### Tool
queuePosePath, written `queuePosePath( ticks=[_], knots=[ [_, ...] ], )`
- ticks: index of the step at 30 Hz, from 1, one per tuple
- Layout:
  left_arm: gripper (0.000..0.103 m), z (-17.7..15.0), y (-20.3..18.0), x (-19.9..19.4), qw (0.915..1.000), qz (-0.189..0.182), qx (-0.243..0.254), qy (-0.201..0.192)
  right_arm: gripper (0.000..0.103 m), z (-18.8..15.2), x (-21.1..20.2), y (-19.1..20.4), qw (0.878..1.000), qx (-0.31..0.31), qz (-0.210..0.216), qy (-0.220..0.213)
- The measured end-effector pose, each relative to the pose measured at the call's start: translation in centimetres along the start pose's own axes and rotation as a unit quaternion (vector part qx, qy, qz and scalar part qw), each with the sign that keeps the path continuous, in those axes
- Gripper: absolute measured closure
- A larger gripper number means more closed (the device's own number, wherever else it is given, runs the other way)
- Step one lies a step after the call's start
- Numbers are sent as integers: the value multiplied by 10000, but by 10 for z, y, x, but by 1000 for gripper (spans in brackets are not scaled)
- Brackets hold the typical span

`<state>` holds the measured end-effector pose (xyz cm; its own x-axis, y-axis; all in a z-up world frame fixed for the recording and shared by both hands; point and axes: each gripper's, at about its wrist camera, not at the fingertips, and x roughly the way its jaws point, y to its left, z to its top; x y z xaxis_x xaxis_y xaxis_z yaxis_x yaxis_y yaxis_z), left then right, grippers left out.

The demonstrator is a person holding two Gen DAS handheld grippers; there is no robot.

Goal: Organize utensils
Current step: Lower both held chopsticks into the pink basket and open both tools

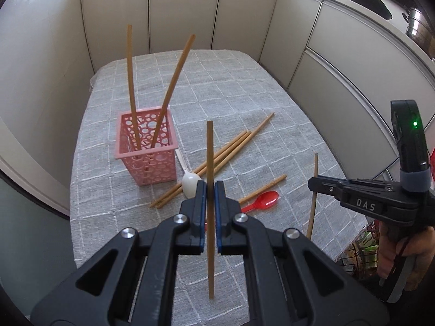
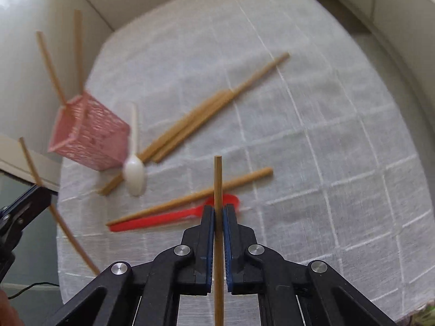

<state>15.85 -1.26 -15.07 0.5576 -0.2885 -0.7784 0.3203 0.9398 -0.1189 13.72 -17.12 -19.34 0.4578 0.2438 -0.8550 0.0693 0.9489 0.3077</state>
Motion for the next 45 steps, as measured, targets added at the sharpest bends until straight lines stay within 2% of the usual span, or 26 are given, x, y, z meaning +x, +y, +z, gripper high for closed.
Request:
queuePosePath(
  ticks=[7,11,19,21,26,31,35,45],
  knots=[
    [96,12,15,-38,9978,78,-254,-607,98,8,-50,44,9958,-338,441,-728],
    [96,21,23,-63,9923,272,-427,-1127,98,14,-70,60,9905,-352,636,-1169],
    [97,40,44,-109,9678,668,-883,-2262,98,39,-114,85,9726,-348,865,-2129],
    [97,44,46,-109,9629,780,-940,-2406,98,45,-122,91,9677,-322,941,-2316],
    [97,51,50,-96,9573,781,-1079,-2565,98,59,-126,102,9592,-230,1201,-2550],
    [97,56,41,-88,9463,1073,-774,-2948,98,71,-119,112,9530,-153,1406,-2678],
    [97,58,37,-73,9455,1006,-519,-3052,98,80,-106,118,9522,-180,1460,-2677],
    [97,60,37,-27,9621,1281,-213,-2397,97,91,-62,119,9587,-226,1413,-2457]
  ],
)
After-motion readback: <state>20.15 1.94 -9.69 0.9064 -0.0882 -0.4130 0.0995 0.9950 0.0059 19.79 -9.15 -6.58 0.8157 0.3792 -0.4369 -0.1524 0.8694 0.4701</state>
